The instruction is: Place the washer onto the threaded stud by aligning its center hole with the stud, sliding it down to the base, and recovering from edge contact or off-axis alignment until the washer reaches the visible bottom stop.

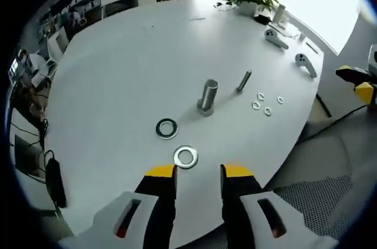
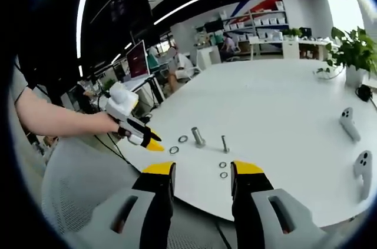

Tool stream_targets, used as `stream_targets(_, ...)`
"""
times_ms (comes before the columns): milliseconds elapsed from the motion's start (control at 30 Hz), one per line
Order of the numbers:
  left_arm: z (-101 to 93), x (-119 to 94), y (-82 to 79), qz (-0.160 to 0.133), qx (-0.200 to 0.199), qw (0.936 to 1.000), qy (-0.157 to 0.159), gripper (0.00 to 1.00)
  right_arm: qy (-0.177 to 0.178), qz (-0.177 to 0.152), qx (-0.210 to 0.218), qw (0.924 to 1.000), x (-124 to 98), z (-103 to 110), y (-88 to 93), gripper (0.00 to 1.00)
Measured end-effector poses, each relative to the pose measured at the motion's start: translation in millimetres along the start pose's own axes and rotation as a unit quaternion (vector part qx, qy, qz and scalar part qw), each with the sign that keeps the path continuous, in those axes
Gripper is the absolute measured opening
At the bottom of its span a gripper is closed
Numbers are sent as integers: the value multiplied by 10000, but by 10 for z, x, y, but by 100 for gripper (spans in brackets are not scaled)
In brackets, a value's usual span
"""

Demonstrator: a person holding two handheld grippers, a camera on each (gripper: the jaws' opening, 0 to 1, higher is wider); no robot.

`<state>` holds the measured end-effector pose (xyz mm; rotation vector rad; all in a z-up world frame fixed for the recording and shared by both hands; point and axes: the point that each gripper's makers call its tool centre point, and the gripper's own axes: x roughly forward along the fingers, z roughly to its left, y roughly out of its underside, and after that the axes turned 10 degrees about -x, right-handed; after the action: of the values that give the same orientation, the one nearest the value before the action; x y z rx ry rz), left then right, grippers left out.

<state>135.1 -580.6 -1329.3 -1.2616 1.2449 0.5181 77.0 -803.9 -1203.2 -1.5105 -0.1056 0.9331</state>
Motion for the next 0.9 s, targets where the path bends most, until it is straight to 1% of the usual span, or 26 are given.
stream_targets(33, 11, 38, 18, 101, 33, 9999, -20, 27, 0, 11, -17, 10000, 2, 0, 2, 39)
stream_targets(67, 5, 79, -12, 48, 61, 10000, -1, 27, -5, 26, -29, 10000, 5, 3, 6, 39)
stream_targets(133, 34, 171, 5, 238, 134, 9996, -30, 27, -16, 45, -39, 10000, 7, 7, 12, 39)
stream_targets(200, 31, 225, 14, 362, 251, 9990, -44, 27, -17, 51, -44, 10000, 8, 8, 15, 39)
stream_targets(267, 73, 288, 29, 505, 404, 9978, -154, 28, -5, 26, 5, 10000, 4, -2, 9, 39)
stream_targets(300, 107, 326, 55, 651, 458, 9966, -229, 28, 7, 7, 15, 10000, 2, -8, 3, 39)
stream_targets(367, 126, 386, 58, 726, 458, 9960, -259, 28, 18, -12, 50, 10000, 3, -15, -3, 39)
stream_targets(433, 122, 425, 84, 868, 346, 9954, -209, 29, 13, -15, 47, 10000, 5, -17, -3, 39)
stream_targets(467, 140, 409, 30, 770, 428, 9958, -267, 27, 10, -14, 39, 10000, 4, -13, -2, 39)
stream_targets(567, 128, 431, -17, 760, 279, 9966, -166, 28, 33, -18, 46, 10000, -2, -18, 2, 39)
stream_targets(600, 113, 435, -16, 775, 298, 9964, -150, 29, 51, -27, 64, 10000, -4, -27, 0, 39)
stream_targets(633, 95, 437, -5, 832, 401, 9956, -145, 30, 68, -41, 82, 9999, -7, -36, -4, 39)
stream_targets(667, 109, 433, 12, 970, 782, 9920, -219, 30, 79, -58, 103, 9999, -8, -41, -11, 39)
stream_targets(733, 128, 436, 21, 1093, 1247, 9853, -405, 28, 71, -62, 100, 9999, -6, -38, -12, 39)
stream_targets(767, 79, 460, 19, 1061, 1027, 9884, -349, 28, 63, -57, 98, 9999, -6, -34, -10, 39)
stream_targets(800, 99, 461, 13, 1079, 885, 9895, -385, 28, 43, -38, 82, 9999, -4, -24, -3, 39)
stream_targets(833, 104, 462, 8, 1048, 651, 9914, -435, 28, 38, -30, 71, 10000, -4, -21, -1, 39)
stream_targets(900, 98, 455, 14, 1059, 767, 9905, -421, 28, 40, -42, 76, 10000, -4, -22, -7, 39)
